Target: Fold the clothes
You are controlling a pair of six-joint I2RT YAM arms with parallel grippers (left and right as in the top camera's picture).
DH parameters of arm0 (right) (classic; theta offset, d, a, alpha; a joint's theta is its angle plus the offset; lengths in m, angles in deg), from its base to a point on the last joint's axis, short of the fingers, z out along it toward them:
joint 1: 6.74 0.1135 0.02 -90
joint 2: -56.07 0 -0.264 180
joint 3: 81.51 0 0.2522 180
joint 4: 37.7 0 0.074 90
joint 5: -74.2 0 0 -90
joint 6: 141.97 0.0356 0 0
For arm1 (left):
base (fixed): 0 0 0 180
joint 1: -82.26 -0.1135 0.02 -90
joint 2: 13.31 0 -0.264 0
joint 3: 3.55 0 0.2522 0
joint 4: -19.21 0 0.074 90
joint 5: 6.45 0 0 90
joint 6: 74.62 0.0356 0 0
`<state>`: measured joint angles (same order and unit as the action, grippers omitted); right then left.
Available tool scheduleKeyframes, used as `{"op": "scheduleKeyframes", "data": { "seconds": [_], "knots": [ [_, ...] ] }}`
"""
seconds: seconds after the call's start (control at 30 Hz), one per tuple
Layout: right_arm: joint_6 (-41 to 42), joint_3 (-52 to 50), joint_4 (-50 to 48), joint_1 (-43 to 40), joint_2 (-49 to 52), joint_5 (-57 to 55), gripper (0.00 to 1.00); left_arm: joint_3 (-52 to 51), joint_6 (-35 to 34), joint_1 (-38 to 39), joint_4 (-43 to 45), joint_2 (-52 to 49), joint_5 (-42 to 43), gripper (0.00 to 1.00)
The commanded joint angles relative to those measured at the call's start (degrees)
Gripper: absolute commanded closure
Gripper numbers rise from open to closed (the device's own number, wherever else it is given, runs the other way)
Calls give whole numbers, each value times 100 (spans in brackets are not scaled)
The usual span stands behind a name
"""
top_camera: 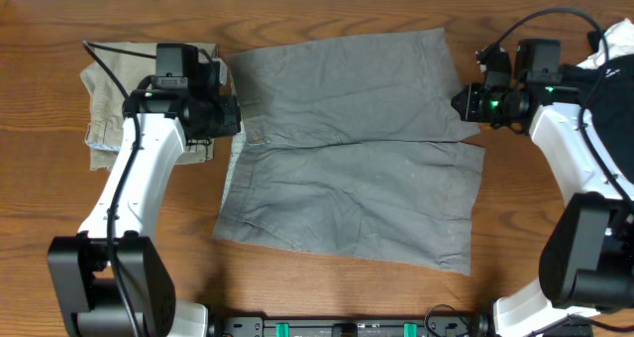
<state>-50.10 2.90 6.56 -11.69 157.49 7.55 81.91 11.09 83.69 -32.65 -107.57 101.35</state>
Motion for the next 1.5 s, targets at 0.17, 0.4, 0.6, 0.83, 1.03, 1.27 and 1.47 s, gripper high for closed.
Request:
{"op": "scheduleKeyframes", "data": {
  "seconds": [0.17, 0.4, 0.6, 0.83, 1.03, 1.27, 1.47],
  "knots": [
    [-90, -221, -664, 26, 809, -365, 97, -149, -350, 420, 656, -874, 516, 79],
    [-90, -221, -780, 26, 1534, -555, 98, -149, -286, 643, 802, -1744, 251, 80],
    [-31, -221, -686, -57, 1797, -1534, 99, -146, 83, 638, 960, -2153, 203, 80],
    [236, -221, -601, -400, 1794, -1906, 99, -144, 125, 638, 1639, -2114, 203, 80],
    [234, -221, -835, -551, 1794, -1904, 96, -144, 125, 638, 2197, -2116, 205, 80],
    [232, -216, -1515, -549, 1794, -1685, 78, -90, 118, 638, 2337, -2074, 214, 80],
    [225, 177, -1600, -549, 1773, -1084, 60, 57, -52, 632, 2312, -1342, 205, 80]
  ]
}}
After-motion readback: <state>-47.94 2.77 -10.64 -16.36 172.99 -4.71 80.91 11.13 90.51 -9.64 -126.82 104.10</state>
